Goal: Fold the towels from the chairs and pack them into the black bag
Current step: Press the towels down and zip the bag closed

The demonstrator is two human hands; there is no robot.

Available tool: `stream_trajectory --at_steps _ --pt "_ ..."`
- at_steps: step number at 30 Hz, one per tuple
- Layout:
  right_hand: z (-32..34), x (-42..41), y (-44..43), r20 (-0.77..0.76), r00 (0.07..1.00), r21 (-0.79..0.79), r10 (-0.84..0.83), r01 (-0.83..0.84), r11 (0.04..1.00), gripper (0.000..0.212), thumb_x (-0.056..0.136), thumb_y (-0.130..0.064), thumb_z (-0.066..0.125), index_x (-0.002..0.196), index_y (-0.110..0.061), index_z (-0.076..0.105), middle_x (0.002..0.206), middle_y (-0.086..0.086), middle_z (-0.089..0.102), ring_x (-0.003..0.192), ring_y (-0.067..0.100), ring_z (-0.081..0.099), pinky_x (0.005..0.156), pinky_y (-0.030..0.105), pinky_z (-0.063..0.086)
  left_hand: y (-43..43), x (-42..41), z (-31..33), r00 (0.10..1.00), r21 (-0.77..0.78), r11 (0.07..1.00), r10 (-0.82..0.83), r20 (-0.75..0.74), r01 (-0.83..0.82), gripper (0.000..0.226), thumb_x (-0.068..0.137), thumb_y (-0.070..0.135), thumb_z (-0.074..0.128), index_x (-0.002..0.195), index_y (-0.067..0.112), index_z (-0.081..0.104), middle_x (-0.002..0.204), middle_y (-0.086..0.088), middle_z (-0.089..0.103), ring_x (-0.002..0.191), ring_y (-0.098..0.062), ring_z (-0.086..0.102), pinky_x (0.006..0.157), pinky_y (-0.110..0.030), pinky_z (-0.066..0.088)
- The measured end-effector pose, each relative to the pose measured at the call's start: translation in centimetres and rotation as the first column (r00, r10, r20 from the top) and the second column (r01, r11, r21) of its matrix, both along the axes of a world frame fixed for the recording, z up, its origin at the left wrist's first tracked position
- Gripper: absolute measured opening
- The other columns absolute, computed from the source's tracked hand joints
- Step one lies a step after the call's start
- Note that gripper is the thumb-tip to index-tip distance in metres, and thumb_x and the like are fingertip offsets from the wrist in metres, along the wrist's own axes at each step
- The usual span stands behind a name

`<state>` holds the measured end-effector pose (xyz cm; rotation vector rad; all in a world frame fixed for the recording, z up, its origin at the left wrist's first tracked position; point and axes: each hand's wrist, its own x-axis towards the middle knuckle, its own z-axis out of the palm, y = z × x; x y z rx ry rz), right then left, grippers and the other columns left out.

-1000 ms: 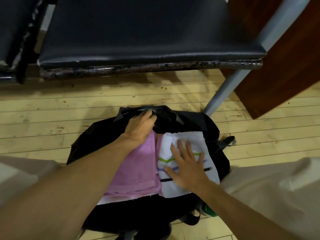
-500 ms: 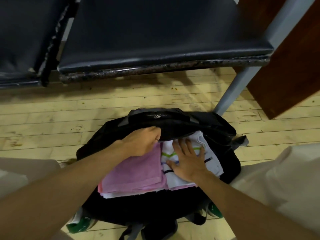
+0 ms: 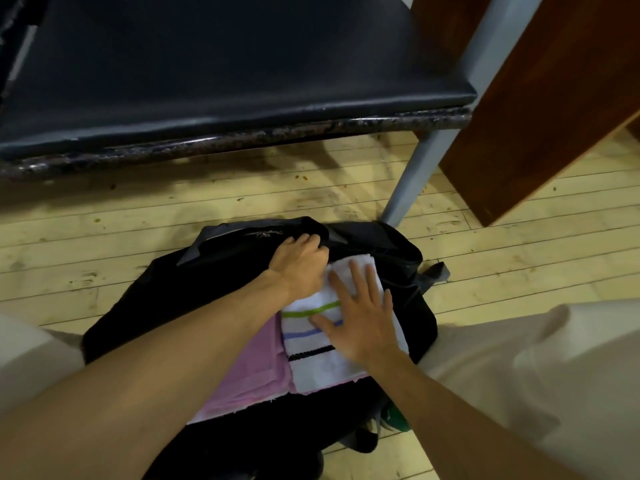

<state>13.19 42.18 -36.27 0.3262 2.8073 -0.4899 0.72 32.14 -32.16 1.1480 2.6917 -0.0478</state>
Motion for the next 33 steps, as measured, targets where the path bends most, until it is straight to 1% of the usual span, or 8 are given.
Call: stream_trajectory --at_steps 7,12,18,21,24,27,30,33 --pt "-1.3 1.4 -1.2 -0.036 0.993 -0.016 -0.110 0.109 0.994 0.110 0.064 -0.092 -0.008 0.155 -0.030 0.000 0.163 0.004 -0.011 0.150 0.022 -0.012 0.119 0.044 0.008 1.4 -0.4 -1.6 0.996 0.091 0.996 -0.004 -0.086 0.012 0.019 0.100 0.018 0.041 0.110 0.013 0.057 0.117 -0.003 0.055 0.103 -0.025 0.059 0.067 -0.034 0.041" --pt "-2.7 0.7 -1.2 0.045 0.991 0.007 -0.127 0.127 0.992 0.119 0.055 -0.089 -0.019 0.155 -0.028 0.003 0.163 0.006 -0.008 0.150 0.023 -0.008 0.119 0.044 0.009 1.0 -0.9 1.4 0.982 0.412 0.906 0.158 -0.107 -0.101 0.023 0.101 0.026 0.040 0.102 0.009 0.055 0.107 -0.010 0.058 0.082 -0.039 0.062 0.057 -0.036 0.032" --pt "-2.6 0.3 -0.9 0.129 0.985 -0.020 -0.115 0.118 0.993 0.102 0.069 -0.082 -0.004 0.155 -0.026 -0.001 0.163 0.004 -0.008 0.150 0.022 -0.011 0.120 0.044 0.003 -1.2 1.4 1.6 0.972 0.409 0.902 -0.043 -0.231 0.137 0.025 0.091 0.027 0.041 0.076 0.012 0.055 0.072 -0.004 0.056 0.041 -0.028 0.053 0.037 -0.024 0.025" --pt "-1.8 1.2 -0.2 0.126 0.991 -0.042 -0.041 0.047 0.998 0.088 0.086 -0.072 0.012 0.155 -0.018 0.004 0.162 0.008 0.004 0.150 0.024 -0.002 0.121 0.041 0.001 -2.9 4.0 -0.9 0.980 0.276 0.941 -0.180 -0.080 0.196 0.022 0.095 0.025 0.039 0.087 0.012 0.056 0.083 -0.004 0.055 0.058 -0.024 0.060 0.040 -0.028 0.032" --pt "-0.3 3.3 1.2 0.053 0.993 -0.026 0.105 -0.104 0.994 0.076 0.092 -0.058 0.019 0.152 -0.011 0.026 0.157 0.010 0.028 0.144 0.026 0.026 0.117 0.037 0.020 -3.7 5.3 -2.2 0.985 0.223 0.961 -0.170 0.005 0.165 0.012 0.094 0.016 0.051 0.104 0.010 0.053 0.097 -0.006 0.055 0.082 -0.026 0.060 0.050 -0.033 0.036" --pt "1.3 4.1 3.2 -0.031 0.999 -0.040 -0.031 0.030 0.999 0.037 0.099 -0.023 0.042 0.131 -0.013 0.056 0.131 0.008 0.057 0.117 0.029 0.056 0.095 0.038 0.046 -2.6 5.8 -1.3 0.989 0.176 0.973 -0.146 -0.020 0.147 0.021 0.095 0.028 0.047 0.109 0.013 0.047 0.104 -0.004 0.054 0.091 -0.024 0.057 0.067 -0.034 0.040" --pt "1.6 3.4 5.3 -0.049 0.966 -0.069 -0.252 0.248 0.966 0.025 0.096 -0.009 0.044 0.109 -0.006 0.065 0.112 0.012 0.062 0.103 0.032 0.059 0.084 0.038 0.049 -1.8 6.0 -0.9 0.989 0.105 0.983 -0.144 -0.043 0.148 0.033 0.093 0.040 0.046 0.116 0.015 0.044 0.112 -0.002 0.048 0.102 -0.021 0.048 0.083 -0.031 0.032" --pt "1.2 2.7 7.5 0.088 0.967 -0.080 -0.241 0.248 0.966 0.021 0.089 -0.007 0.050 0.105 -0.006 0.065 0.110 0.013 0.065 0.102 0.032 0.060 0.082 0.035 0.049 -1.5 6.7 -1.2 0.988 0.070 0.985 -0.153 -0.031 0.155 0.051 0.090 0.048 0.048 0.128 0.014 0.043 0.119 -0.003 0.043 0.108 -0.022 0.041 0.089 -0.032 0.031"
